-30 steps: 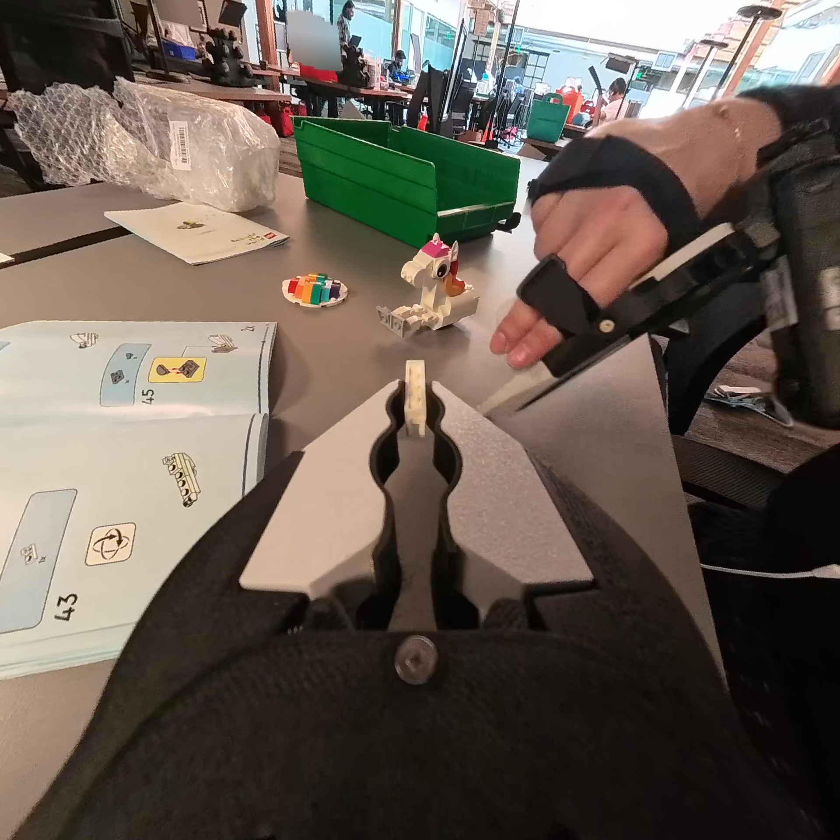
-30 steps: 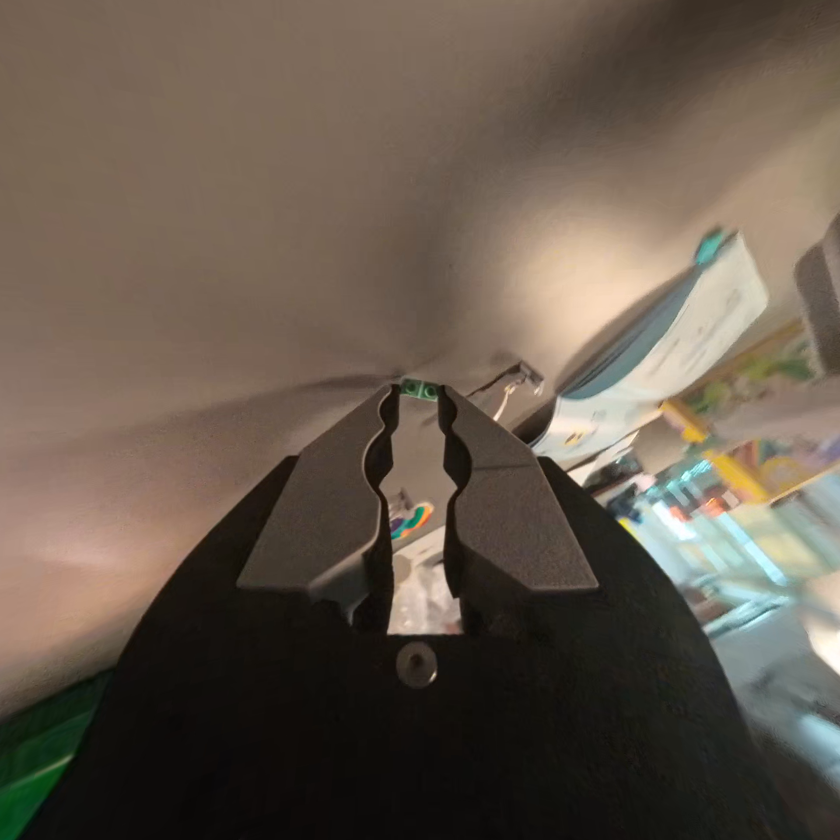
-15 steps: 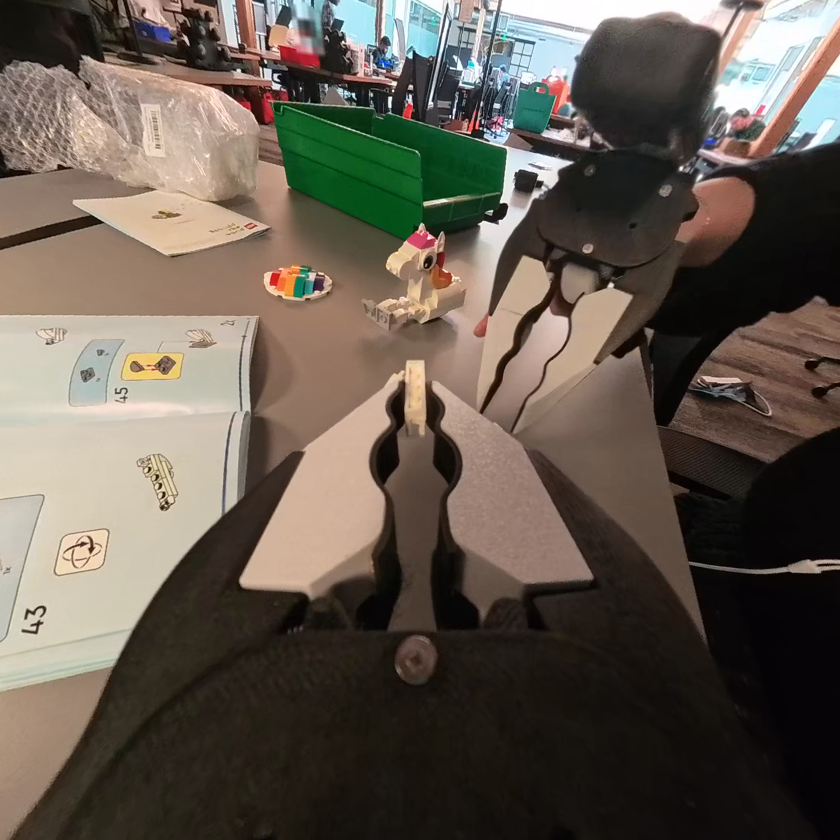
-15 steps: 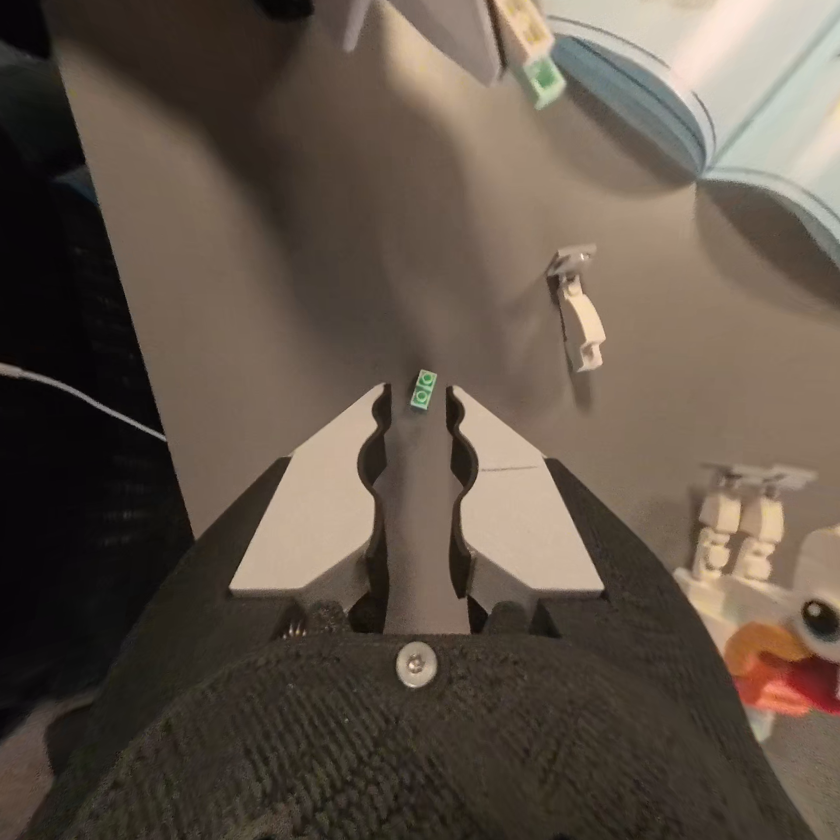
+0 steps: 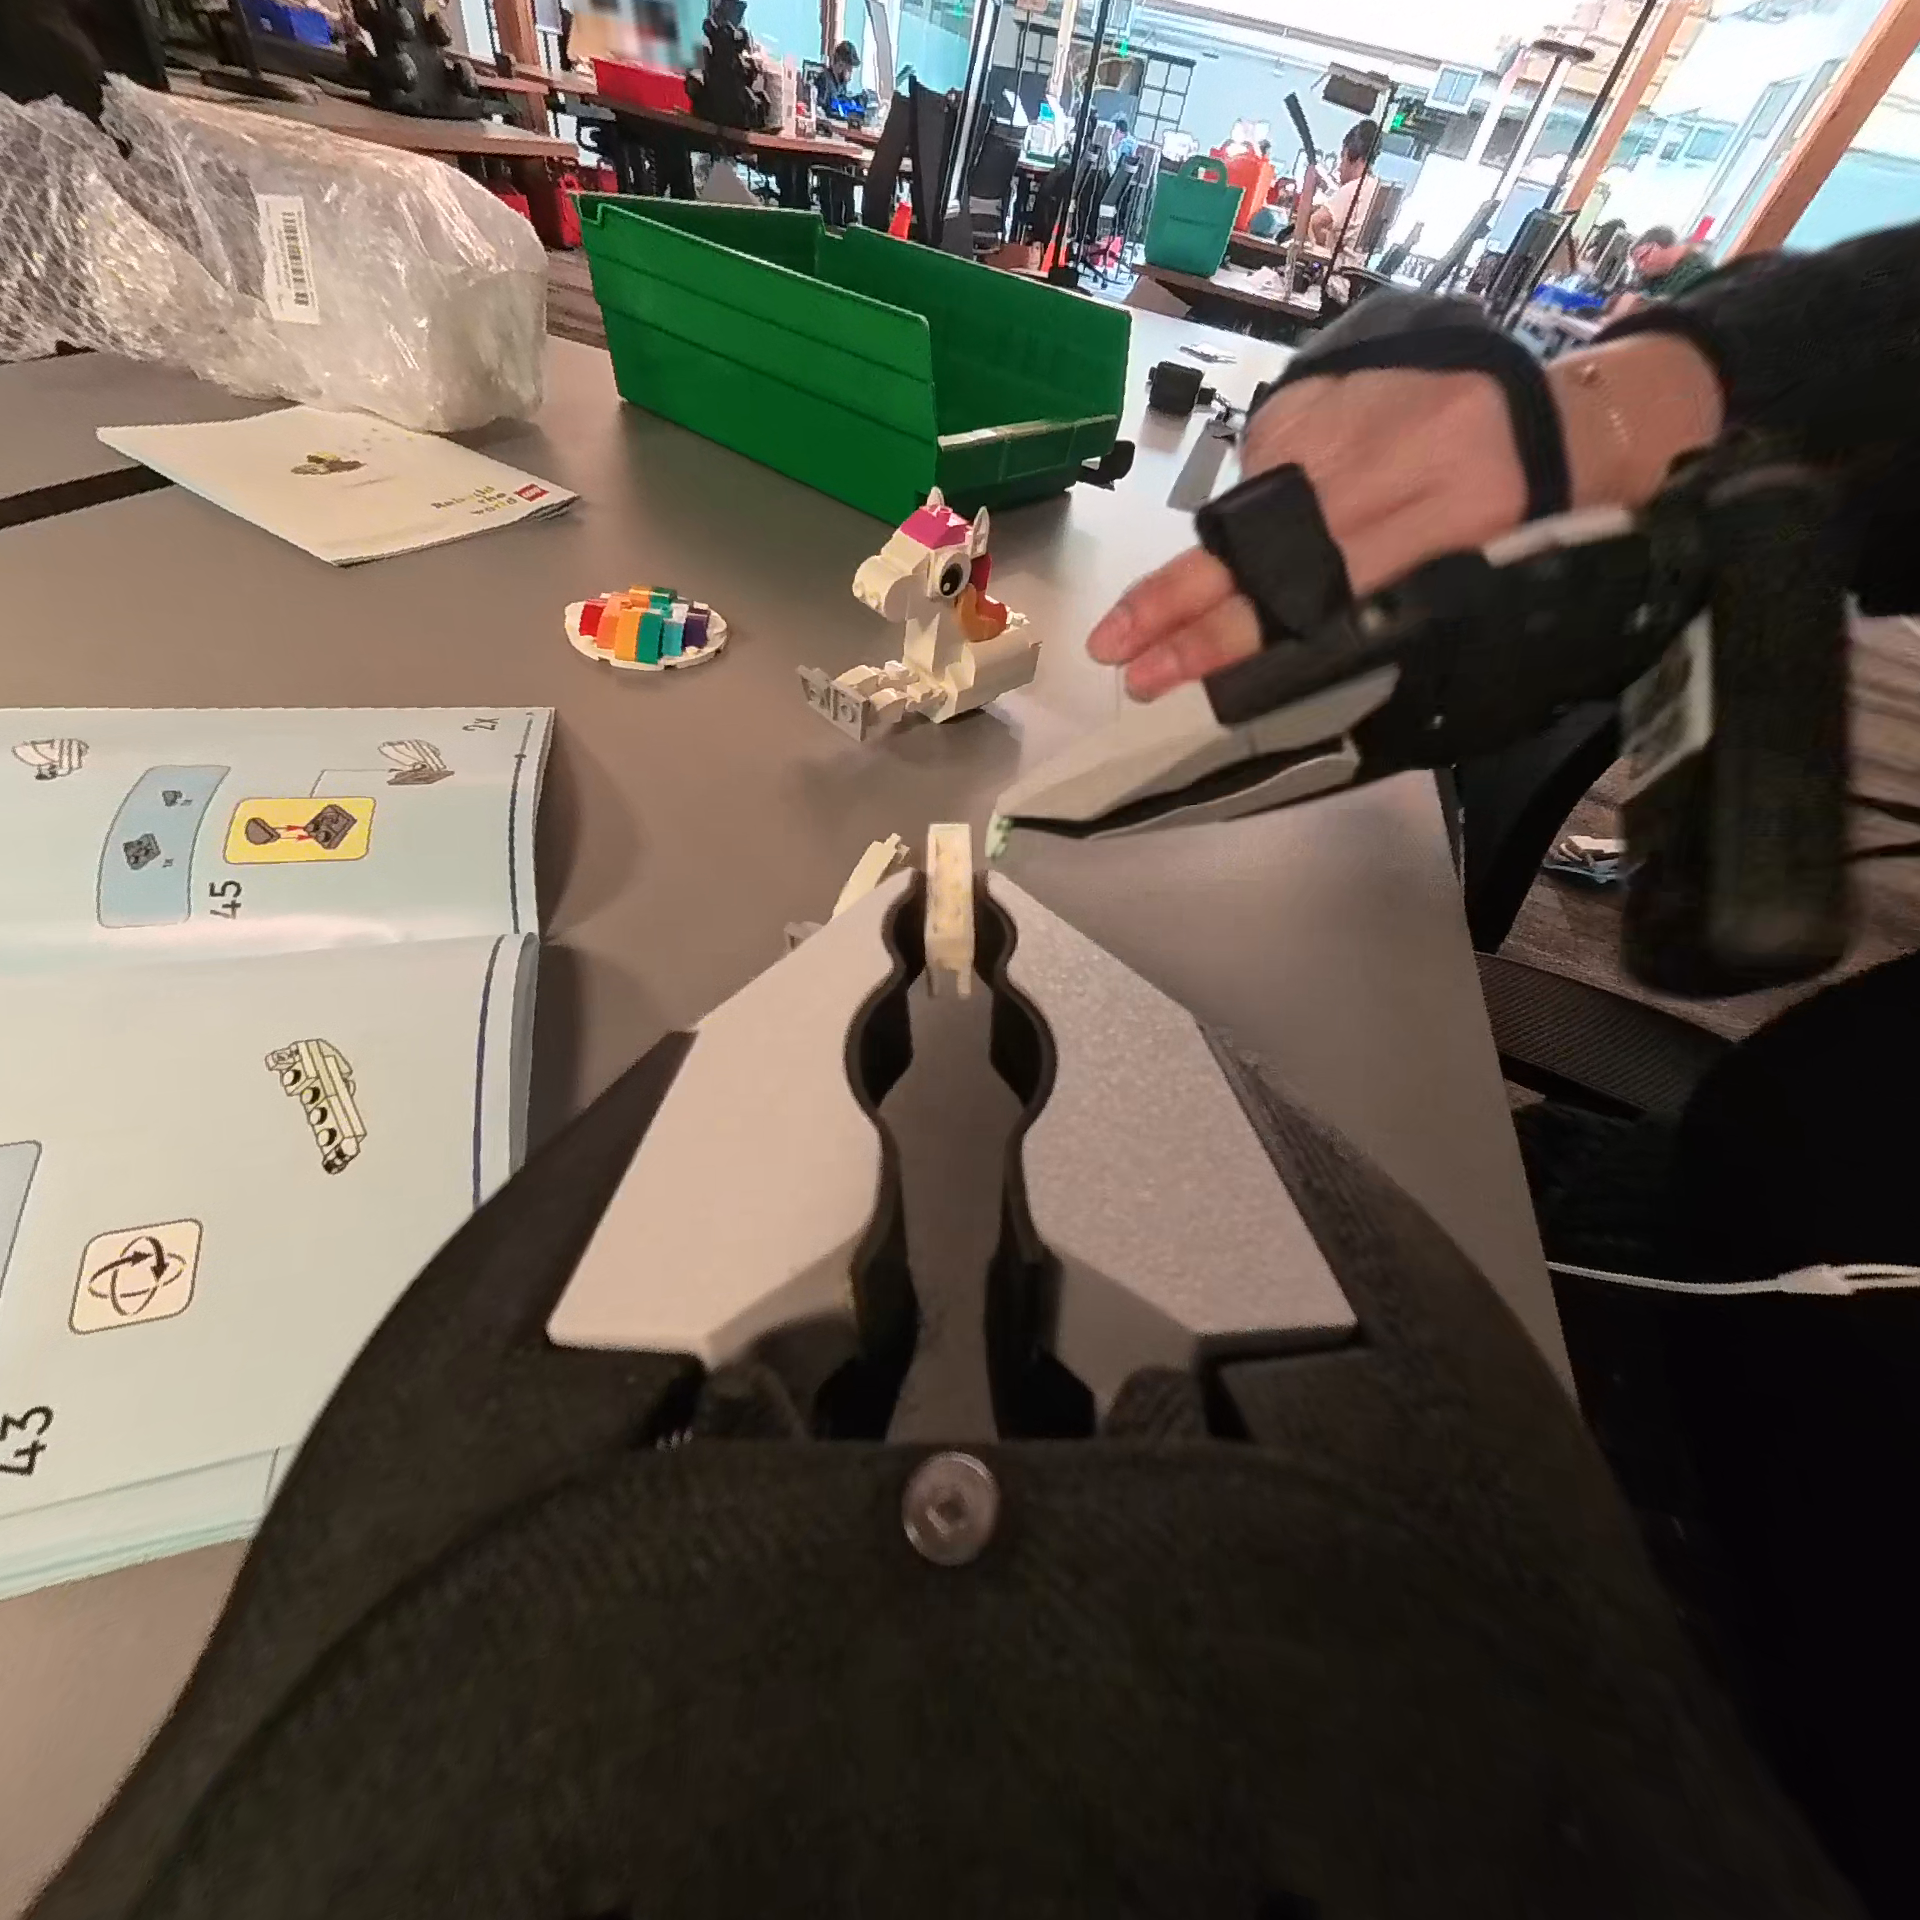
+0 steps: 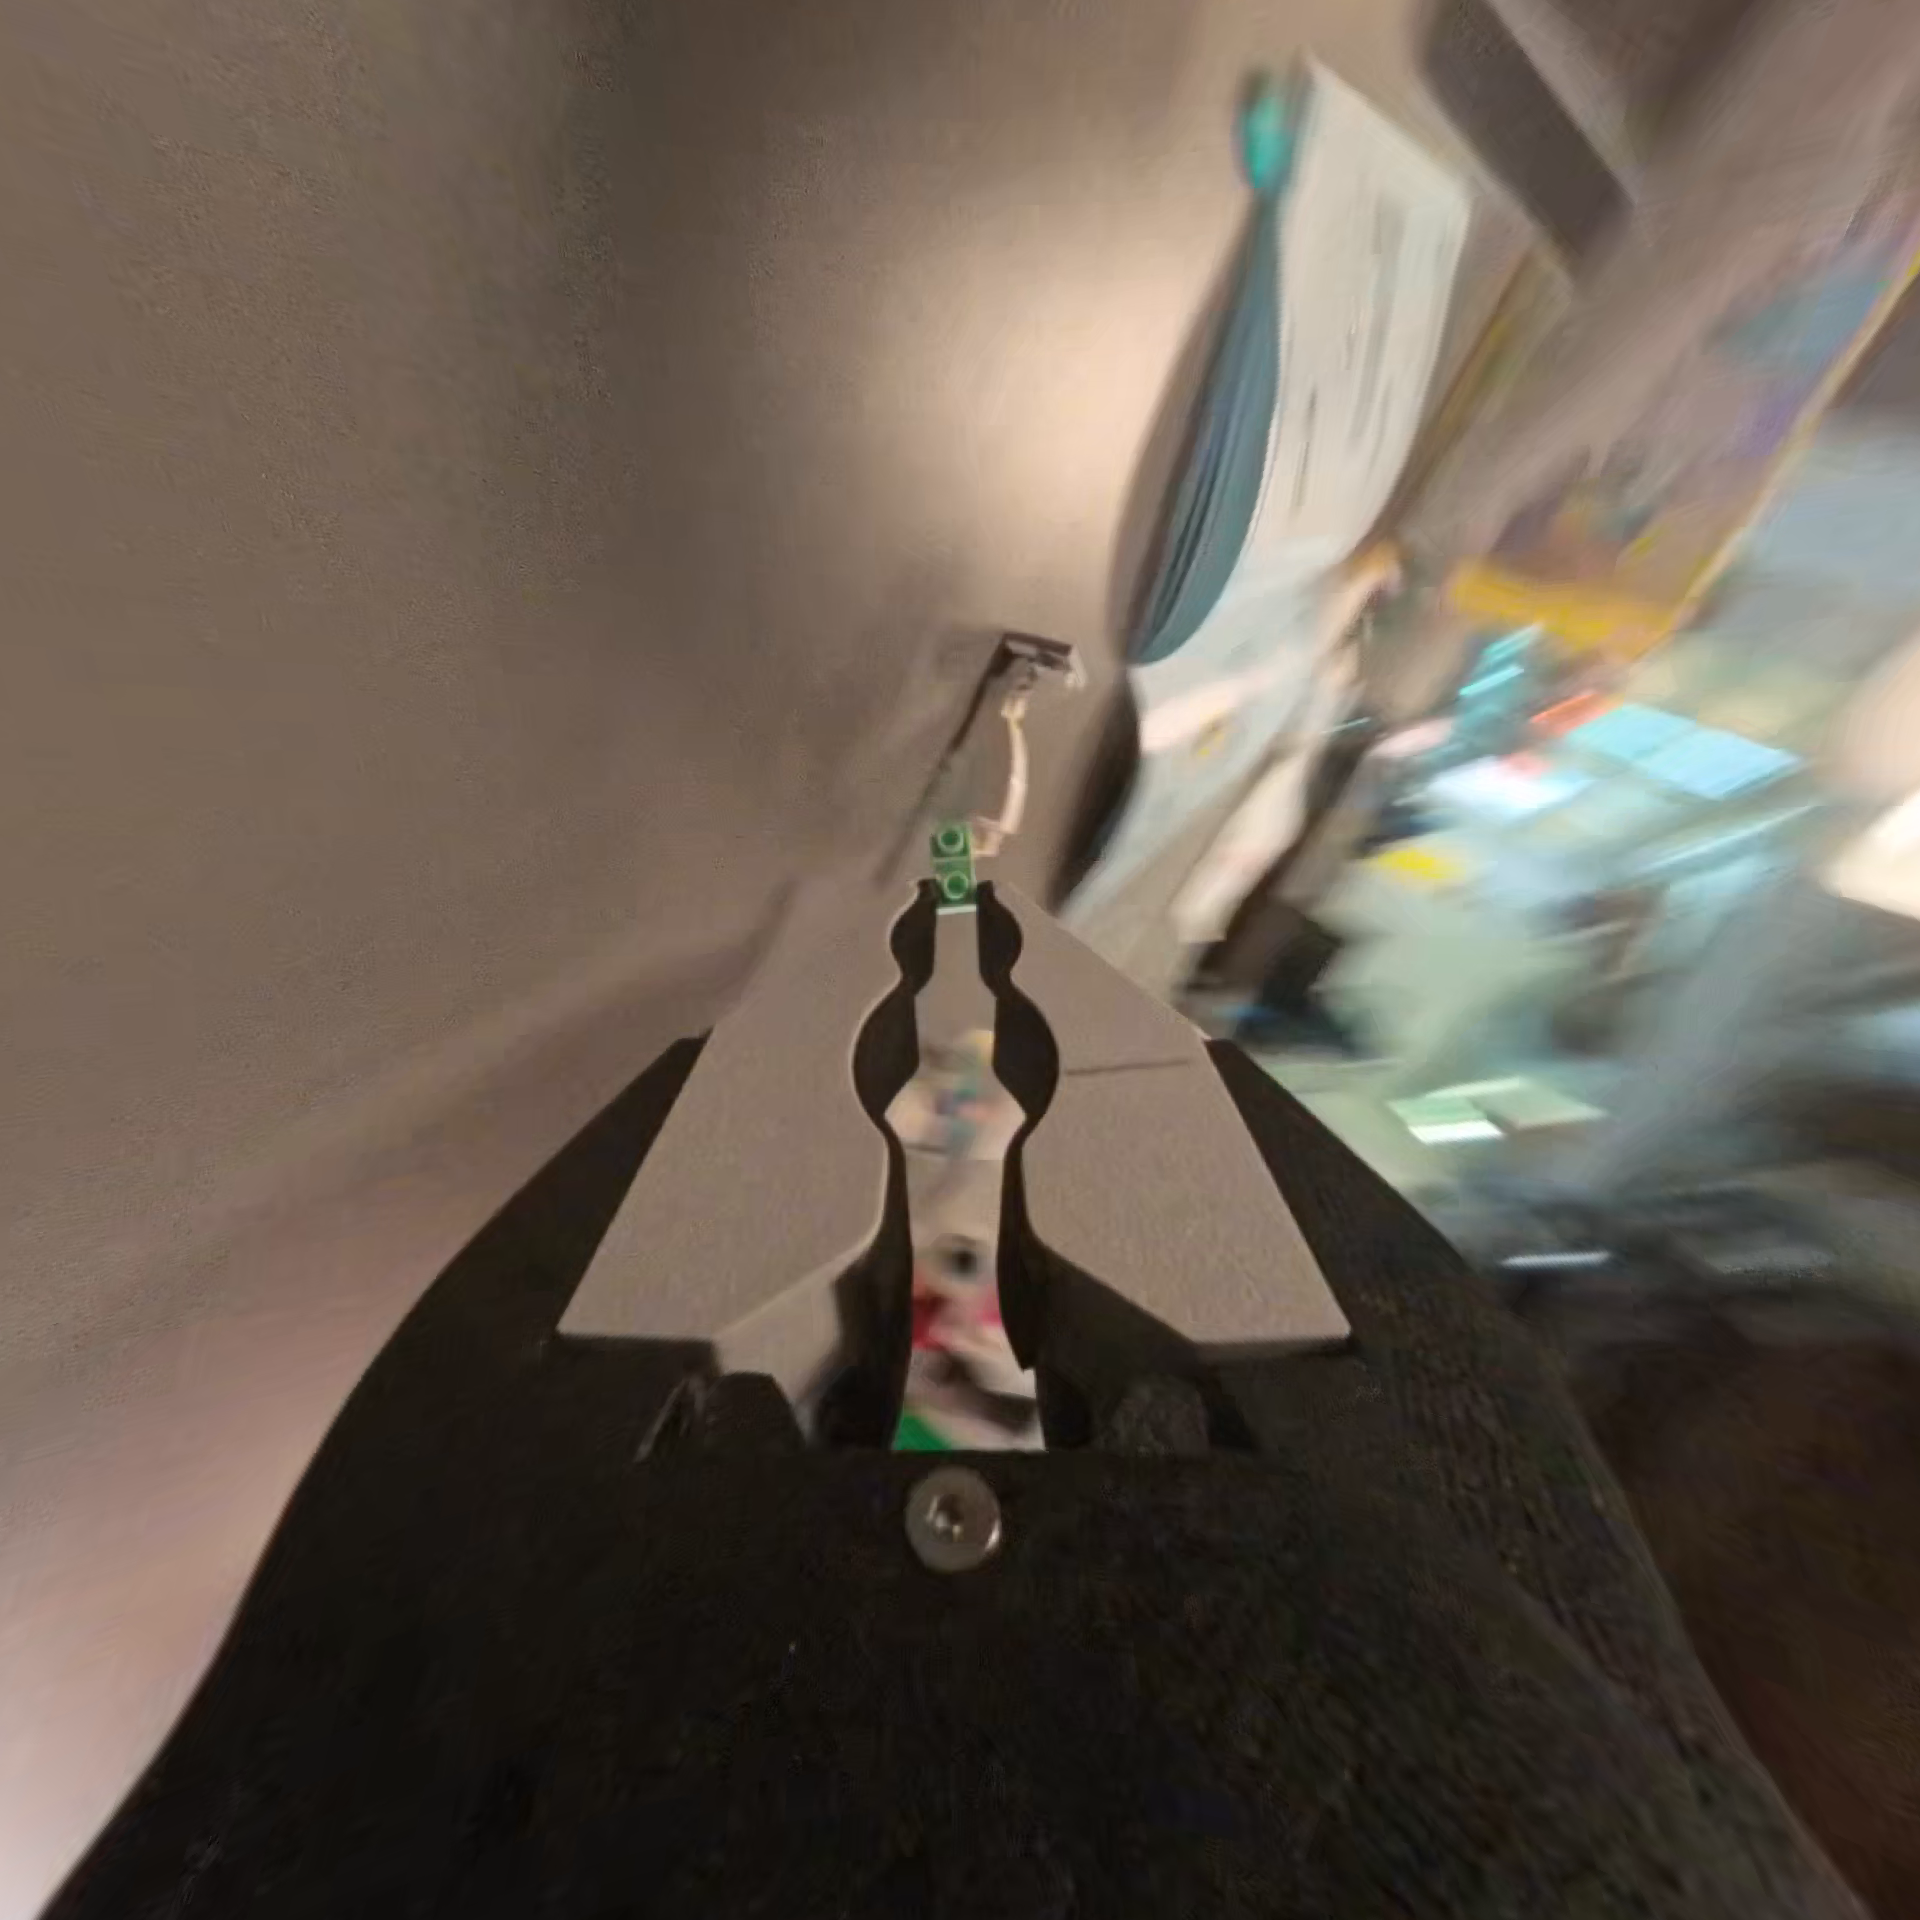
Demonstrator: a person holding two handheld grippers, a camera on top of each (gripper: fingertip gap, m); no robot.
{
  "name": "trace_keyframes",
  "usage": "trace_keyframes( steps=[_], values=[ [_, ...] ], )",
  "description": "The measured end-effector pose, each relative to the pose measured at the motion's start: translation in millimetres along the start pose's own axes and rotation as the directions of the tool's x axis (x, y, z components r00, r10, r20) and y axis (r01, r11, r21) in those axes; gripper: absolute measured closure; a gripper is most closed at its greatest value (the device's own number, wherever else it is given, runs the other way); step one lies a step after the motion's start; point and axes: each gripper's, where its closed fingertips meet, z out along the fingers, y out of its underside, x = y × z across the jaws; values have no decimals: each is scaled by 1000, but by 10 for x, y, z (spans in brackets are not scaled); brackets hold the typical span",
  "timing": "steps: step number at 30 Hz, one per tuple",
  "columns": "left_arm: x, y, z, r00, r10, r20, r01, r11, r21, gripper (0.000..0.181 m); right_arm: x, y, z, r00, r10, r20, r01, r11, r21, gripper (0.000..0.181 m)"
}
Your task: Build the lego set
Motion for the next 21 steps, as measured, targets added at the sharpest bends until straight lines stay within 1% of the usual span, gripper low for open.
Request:
trace_keyframes(
  steps=[1,2,3,5,7,9,10,13,15,16,17,19,20,21],
  values=[
    [6,6,5,1000,-1,-3,1,1000,-3,174,19,-4,1,973,-225,-51,223,974,-33,176],
    [12,13,10,1000,1,-5,-1,1000,-7,174,-8,-10,12,915,-399,-65,396,917,-55,176],
    [18,20,15,1000,4,-7,-4,1000,-11,174,-67,-15,27,854,-517,-56,514,856,-54,176],
    [27,31,21,1000,12,-7,-12,1000,-18,174,-181,-33,36,761,-647,-40,648,762,-5,176],
    [27,37,22,1000,18,-6,-18,1000,-22,174,-252,-86,-8,682,-730,-43,731,680,64,176],
    [26,40,25,1000,15,-8,-15,1000,-23,174,-279,-186,-86,627,-775,-75,777,615,135,175],
    [27,42,26,1000,12,-10,-12,1000,-24,174,-299,-249,-132,616,-782,-94,783,596,176,175],
    [39,45,30,1000,7,-17,-7,1000,-25,174,-396,-393,-230,607,-787,-114,782,565,261,175],
    [48,51,36,1000,6,-22,-7,1000,-28,174,-378,-456,-241,599,-787,-148,791,552,263,175],
    [54,55,40,1000,6,-25,-7,1000,-30,174,-360,-484,-241,608,-777,-161,785,559,265,175],
    [59,57,42,1000,6,-27,-7,999,-31,174,-334,-515,-244,630,-757,-174,769,578,272,172],
    [59,59,42,1000,6,-27,-7,999,-32,174,-287,-541,-259,686,-708,-169,720,627,296,158],
    [59,57,40,1000,4,-28,-5,1000,-30,174,-271,-533,-274,723,-676,-147,681,659,318,151],
    [58,54,37,1000,1,-29,-1,1000,-28,174,-251,-522,-290,770,-627,-115,623,702,346,148]
  ],
)
